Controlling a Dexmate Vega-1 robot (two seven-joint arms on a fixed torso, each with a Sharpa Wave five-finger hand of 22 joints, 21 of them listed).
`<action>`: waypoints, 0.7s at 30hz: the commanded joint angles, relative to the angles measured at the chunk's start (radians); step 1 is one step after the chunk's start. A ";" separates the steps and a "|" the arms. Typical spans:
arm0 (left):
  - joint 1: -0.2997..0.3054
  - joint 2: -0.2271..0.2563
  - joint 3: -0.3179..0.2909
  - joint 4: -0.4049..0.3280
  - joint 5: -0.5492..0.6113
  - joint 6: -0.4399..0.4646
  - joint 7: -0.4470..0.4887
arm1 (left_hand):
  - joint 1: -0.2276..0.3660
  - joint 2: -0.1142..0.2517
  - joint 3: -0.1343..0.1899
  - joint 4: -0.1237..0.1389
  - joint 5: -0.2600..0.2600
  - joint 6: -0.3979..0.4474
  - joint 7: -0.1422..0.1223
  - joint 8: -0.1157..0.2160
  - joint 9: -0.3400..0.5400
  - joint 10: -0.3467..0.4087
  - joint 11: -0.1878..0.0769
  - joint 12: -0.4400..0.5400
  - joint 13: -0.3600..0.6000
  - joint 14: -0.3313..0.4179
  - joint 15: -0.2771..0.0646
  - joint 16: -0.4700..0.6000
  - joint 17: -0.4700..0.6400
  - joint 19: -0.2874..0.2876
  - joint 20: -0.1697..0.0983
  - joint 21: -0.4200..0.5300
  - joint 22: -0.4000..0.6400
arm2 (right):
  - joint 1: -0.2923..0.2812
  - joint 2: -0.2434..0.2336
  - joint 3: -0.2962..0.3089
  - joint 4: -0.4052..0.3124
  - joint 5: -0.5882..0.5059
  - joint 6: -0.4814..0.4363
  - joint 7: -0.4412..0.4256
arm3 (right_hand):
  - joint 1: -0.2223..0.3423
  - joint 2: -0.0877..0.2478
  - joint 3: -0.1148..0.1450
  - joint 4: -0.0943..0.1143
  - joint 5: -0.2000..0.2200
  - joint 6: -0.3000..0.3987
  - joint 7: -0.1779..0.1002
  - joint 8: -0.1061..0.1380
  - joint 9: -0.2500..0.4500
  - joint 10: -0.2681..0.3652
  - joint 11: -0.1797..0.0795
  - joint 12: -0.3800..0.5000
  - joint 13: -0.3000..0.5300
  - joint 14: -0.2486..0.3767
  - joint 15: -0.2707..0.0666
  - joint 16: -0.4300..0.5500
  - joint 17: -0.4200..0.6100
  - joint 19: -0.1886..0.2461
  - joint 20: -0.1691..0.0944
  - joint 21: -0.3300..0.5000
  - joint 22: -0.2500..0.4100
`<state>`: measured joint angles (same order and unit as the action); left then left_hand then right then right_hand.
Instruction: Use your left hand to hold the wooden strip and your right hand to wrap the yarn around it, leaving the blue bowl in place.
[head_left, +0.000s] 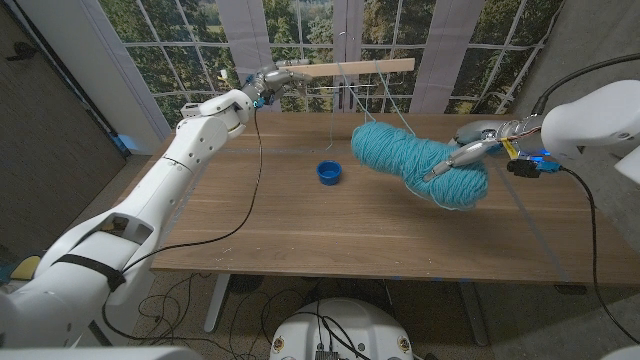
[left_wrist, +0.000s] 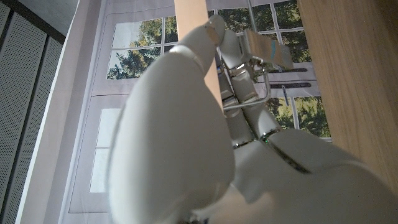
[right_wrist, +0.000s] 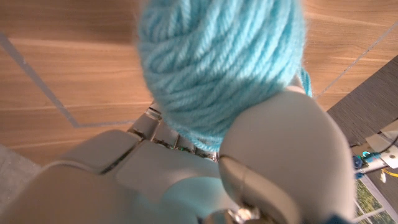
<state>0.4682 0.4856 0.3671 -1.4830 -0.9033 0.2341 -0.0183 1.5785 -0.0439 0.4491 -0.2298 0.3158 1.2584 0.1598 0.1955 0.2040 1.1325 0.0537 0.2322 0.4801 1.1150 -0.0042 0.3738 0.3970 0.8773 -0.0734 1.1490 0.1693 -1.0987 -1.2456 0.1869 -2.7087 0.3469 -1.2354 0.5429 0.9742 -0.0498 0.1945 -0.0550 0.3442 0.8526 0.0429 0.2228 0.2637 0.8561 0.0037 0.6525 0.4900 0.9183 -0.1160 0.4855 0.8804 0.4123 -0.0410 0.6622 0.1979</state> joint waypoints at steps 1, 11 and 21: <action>-0.011 -0.007 0.004 0.001 -0.006 0.004 -0.018 | 0.000 0.009 0.066 0.056 0.004 0.003 0.003 -0.001 0.003 -0.002 -0.002 -0.001 0.006 0.108 -0.103 0.007 0.004 0.053 -0.117 0.006 0.002 | 0.194 -0.091 -0.276 0.124 0.235 -0.013 -0.193 | 0.223 0.213 0.026 0.035 0.000 0.155 -0.145 -0.001 0.003 0.105 -0.092 -0.004 0.004 0.004 -0.097 0.007 0.009 -0.004 -0.033 0.008 0.004; 0.007 0.011 -0.011 -0.029 -0.021 0.010 -0.023 | 0.000 0.008 0.066 0.056 0.004 0.005 0.004 0.000 0.003 0.000 -0.003 -0.001 0.005 0.107 -0.105 0.006 0.004 0.053 -0.116 0.005 0.002 | 0.268 -0.055 -0.419 0.325 0.288 0.045 -0.347 | 0.230 0.214 0.025 0.033 0.000 0.164 -0.152 0.001 0.002 0.108 -0.091 -0.005 0.009 -0.003 -0.100 0.004 0.013 -0.002 -0.041 0.013 0.004; 0.033 0.038 -0.026 -0.066 -0.041 0.014 -0.036 | -0.001 0.009 0.067 0.056 0.004 0.004 0.003 -0.001 0.003 -0.001 -0.004 -0.002 0.006 0.107 -0.105 0.006 0.004 0.053 -0.117 0.005 0.002 | 0.413 0.006 -0.595 0.526 0.242 0.144 -0.364 | 0.233 0.215 0.024 0.034 0.000 0.166 -0.156 0.000 0.000 0.108 -0.091 -0.006 0.013 -0.004 -0.101 0.001 0.013 -0.007 -0.043 0.015 0.003</action>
<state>0.4760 0.4980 0.3566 -1.5143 -0.9241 0.2410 -0.0403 1.5769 -0.0496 0.4505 -0.2283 0.3153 1.2595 0.1582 0.1954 0.2038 1.1325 0.0537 0.2322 0.4840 1.1150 -0.0042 0.3739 0.3964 0.8773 -0.0735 1.1489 0.1681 -0.8373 -1.2909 -0.2165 -2.3837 0.6026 -1.1635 0.2320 0.9798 -0.0554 0.1902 -0.0507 0.3414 0.8561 0.0463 0.2187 0.2630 0.8581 0.0055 0.6450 0.5010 0.9142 -0.1200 0.4855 0.8918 0.4089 -0.0448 0.6738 0.1978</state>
